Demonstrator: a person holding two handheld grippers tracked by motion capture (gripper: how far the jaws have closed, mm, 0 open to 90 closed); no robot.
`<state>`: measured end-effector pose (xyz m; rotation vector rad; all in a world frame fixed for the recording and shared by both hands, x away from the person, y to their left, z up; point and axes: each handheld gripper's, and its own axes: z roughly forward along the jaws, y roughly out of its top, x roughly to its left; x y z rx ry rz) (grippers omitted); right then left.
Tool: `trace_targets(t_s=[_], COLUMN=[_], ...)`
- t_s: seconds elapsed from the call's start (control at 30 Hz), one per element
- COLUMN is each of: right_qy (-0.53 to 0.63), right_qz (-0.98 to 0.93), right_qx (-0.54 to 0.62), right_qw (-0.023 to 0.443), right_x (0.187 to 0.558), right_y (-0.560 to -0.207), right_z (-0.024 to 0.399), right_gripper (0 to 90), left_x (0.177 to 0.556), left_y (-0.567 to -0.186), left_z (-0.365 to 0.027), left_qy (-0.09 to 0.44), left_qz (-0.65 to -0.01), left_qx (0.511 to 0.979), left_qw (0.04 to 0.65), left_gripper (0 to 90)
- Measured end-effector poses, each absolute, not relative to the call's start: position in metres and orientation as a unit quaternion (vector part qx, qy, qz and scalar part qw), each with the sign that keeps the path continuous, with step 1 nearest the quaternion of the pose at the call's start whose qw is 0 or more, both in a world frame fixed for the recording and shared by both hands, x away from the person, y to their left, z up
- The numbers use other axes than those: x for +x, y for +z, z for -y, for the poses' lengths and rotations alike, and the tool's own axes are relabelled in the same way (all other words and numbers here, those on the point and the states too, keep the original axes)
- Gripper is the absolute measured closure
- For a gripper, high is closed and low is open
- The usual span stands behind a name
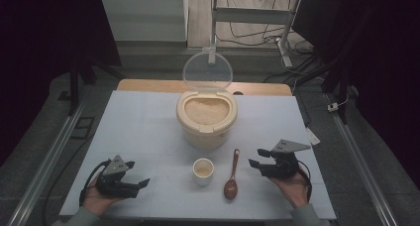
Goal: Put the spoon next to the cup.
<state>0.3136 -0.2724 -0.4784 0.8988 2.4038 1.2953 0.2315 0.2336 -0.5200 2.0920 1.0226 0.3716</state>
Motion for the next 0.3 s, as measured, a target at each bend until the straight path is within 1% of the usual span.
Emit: trace_targets(t_s=[0.13, 0.3], right_qy=[0.446, 0.449], right_qz=[-0.83, -0.83], right_qx=[0.305, 0.298], right_qw=[0.141, 0.146], right_x=[0.305, 0.303], right_y=[-0.484, -0.484], right_z=[0.287, 0.291], right_gripper=[43.2, 43.2], left_x=[0.231, 0.232], left_y=[-0.519, -0.518], left_z=[-0.233, -0.233], left_qy=[0.147, 0.147], left_qz=[-0.404, -0.405], left_qx=[0.816, 0.814], left_qw=[0.386, 0.39], left_gripper=[15.3, 15.0])
